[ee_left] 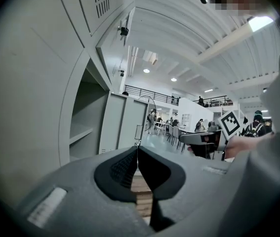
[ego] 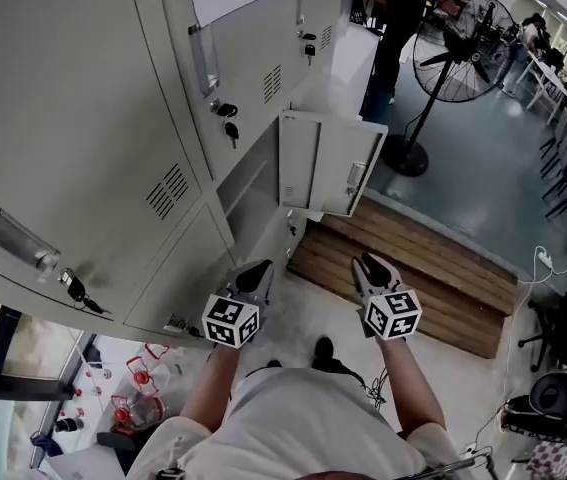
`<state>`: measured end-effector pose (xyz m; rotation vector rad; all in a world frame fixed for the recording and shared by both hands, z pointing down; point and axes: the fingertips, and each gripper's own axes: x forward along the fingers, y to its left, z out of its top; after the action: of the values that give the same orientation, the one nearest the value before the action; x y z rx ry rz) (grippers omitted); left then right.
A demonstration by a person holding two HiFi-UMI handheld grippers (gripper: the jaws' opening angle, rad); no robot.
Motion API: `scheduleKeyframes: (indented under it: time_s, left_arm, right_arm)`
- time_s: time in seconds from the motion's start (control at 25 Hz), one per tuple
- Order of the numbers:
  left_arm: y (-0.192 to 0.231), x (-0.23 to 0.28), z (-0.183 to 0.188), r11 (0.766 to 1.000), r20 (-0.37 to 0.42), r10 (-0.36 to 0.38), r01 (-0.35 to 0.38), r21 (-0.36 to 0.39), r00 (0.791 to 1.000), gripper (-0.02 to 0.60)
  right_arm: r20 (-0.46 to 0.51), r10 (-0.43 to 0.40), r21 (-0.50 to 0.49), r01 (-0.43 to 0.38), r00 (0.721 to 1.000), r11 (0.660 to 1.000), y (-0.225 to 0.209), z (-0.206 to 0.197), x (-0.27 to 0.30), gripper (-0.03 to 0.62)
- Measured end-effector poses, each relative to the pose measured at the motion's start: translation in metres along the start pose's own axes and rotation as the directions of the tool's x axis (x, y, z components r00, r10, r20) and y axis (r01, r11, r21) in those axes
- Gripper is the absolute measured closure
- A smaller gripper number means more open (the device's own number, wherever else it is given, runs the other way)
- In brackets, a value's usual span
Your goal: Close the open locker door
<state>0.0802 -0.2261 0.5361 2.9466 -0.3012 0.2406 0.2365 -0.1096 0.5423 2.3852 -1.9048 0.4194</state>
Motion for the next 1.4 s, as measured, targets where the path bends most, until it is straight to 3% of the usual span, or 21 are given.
scheduleKeyframes:
  time_s: [0.68,1.4]
  left_arm:
    - [-0.014,0.09,0.017,0.989,0.034,0.143,-0.142,-0.043,0.989,0.566]
    - [-0.013,0.112,0.002,0.962,0.005,0.266,-0.265,-0.073,0.964,0.566]
  right_arm:
    - [-0.018,0.127,-0.037,-0.127,0.992,0.991,-0.11,0.029,0.073,0.51]
    - [-0.027,0.196,-0.062,-0.197,0.98,0.978,-0.165,0.049,0.16,0.503]
